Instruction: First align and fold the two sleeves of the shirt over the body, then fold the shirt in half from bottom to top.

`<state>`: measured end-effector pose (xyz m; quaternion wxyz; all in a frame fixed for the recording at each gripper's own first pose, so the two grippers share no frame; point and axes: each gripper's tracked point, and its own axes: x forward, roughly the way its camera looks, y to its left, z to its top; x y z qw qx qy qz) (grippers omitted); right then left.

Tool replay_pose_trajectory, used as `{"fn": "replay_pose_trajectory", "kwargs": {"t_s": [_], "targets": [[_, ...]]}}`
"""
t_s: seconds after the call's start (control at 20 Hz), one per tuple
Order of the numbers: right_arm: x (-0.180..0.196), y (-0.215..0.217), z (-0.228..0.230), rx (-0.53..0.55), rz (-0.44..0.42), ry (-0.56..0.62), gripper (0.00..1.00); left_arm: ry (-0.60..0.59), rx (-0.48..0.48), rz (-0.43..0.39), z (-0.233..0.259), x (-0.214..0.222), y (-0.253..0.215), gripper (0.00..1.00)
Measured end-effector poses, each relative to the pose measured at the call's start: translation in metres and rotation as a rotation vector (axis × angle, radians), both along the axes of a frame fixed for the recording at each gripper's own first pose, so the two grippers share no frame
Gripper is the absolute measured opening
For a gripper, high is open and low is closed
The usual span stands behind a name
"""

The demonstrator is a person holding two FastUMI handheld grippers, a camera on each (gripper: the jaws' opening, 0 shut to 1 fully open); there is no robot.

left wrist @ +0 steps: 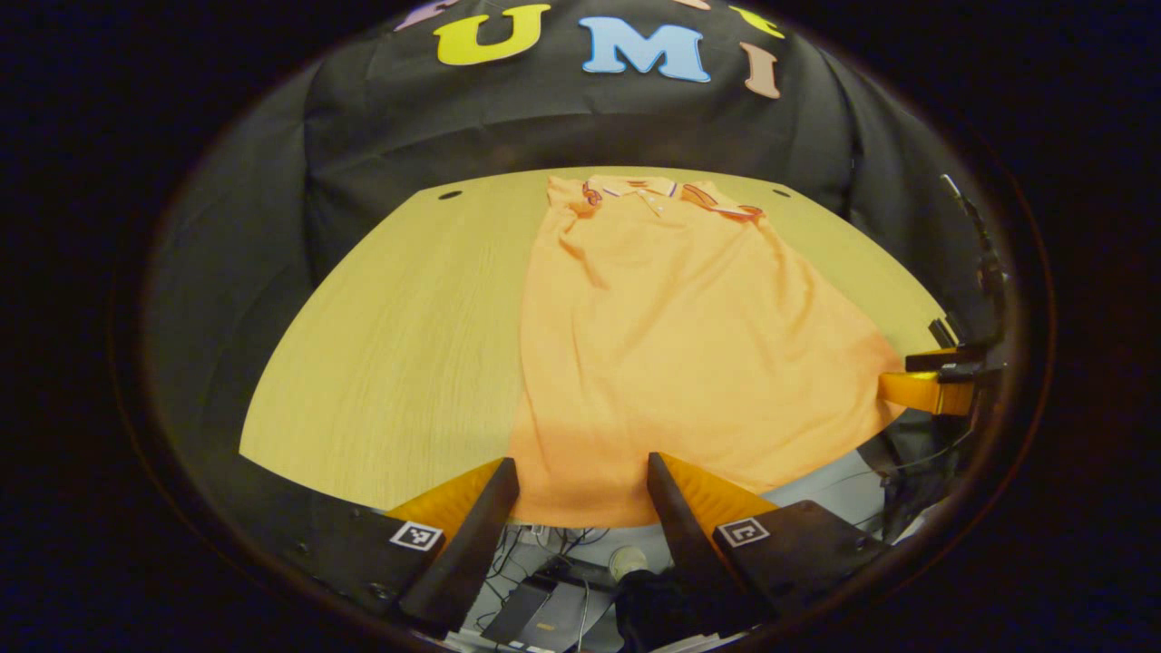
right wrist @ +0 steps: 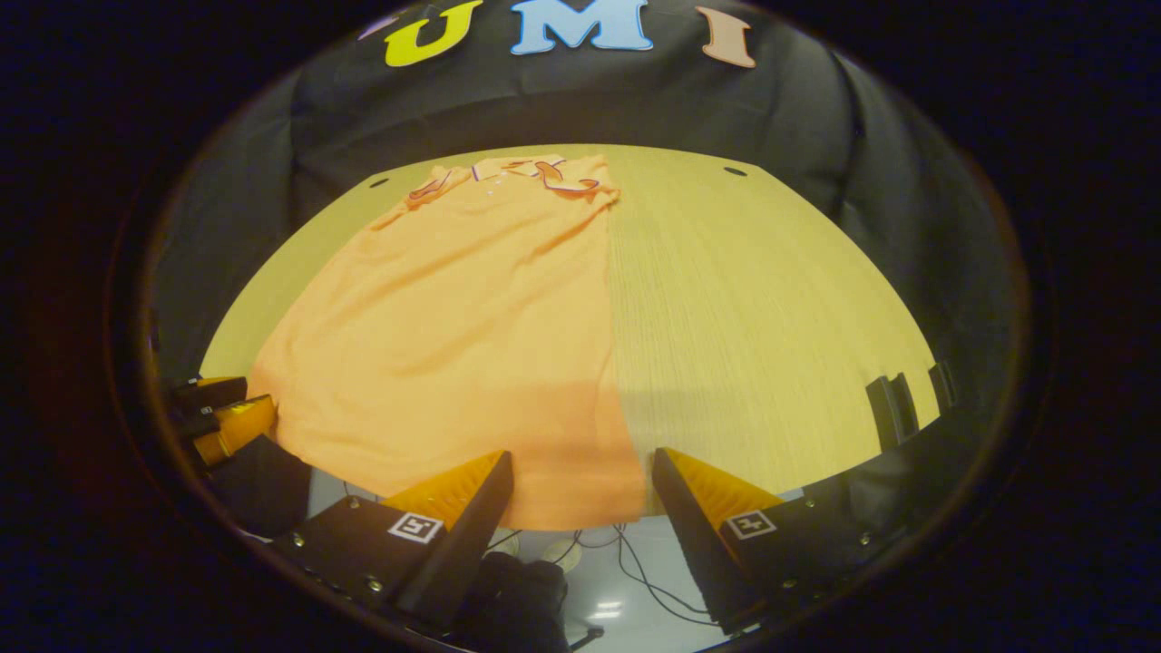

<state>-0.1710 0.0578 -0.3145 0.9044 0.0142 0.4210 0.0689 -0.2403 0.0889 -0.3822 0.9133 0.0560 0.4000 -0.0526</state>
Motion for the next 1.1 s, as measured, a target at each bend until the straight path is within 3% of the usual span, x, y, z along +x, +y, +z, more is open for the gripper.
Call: {"fn": "replay_pose_trajectory", "kwargs": {"t_s": [0.05,0.15,0.2,0.25,0.3,0.35,0.4,0.45,0.5,0.6,0.7,0.85,1.1], "targets": [[-0.001,0.001,0.000,-0.003,0.005,0.000,0.97,-0.001,-0.002,-0.007,-0.001,0.001,-0.004,0.94],[0.000,0.005,0.000,0.001,0.001,-0.007,0.85,-0.002,0.001,-0.014,-0.001,0.002,-0.010,0.84],[0.000,0.007,0.001,0.004,-0.007,-0.009,0.70,-0.002,0.001,-0.021,0.000,0.003,-0.014,0.78],[0.000,0.010,0.000,0.007,-0.010,-0.012,0.63,-0.001,0.007,-0.028,-0.001,0.003,-0.018,0.66],[0.000,0.013,-0.001,0.005,-0.004,-0.012,0.47,-0.006,0.013,-0.035,-0.001,0.004,-0.021,0.58],[0.000,0.014,0.000,0.005,-0.004,-0.013,0.42,-0.012,0.028,-0.032,-0.001,0.006,-0.022,0.41],[0.000,0.015,0.001,-0.003,0.011,-0.011,0.27,-0.016,0.038,-0.029,-0.002,0.007,-0.024,0.27],[0.000,0.016,0.000,-0.006,0.029,-0.008,0.27,-0.013,0.052,-0.029,-0.003,0.006,-0.025,0.11],[-0.002,0.019,0.004,0.019,0.026,-0.006,0.27,-0.017,0.063,-0.037,-0.002,0.006,-0.027,0.10],[0.000,0.019,0.000,0.024,0.046,0.002,0.06,-0.021,0.075,-0.044,0.000,0.007,-0.027,0.10],[0.004,0.021,-0.001,0.038,0.067,0.005,0.01,-0.020,0.077,-0.029,-0.001,0.008,-0.027,0.06],[0.007,0.020,0.014,0.118,0.061,0.006,0.01,-0.021,0.059,0.017,0.008,0.009,-0.030,0.06],[0.031,0.009,0.065,0.176,0.091,-0.096,0.01,-0.124,0.044,0.071,0.060,0.030,-0.041,0.06]]}}
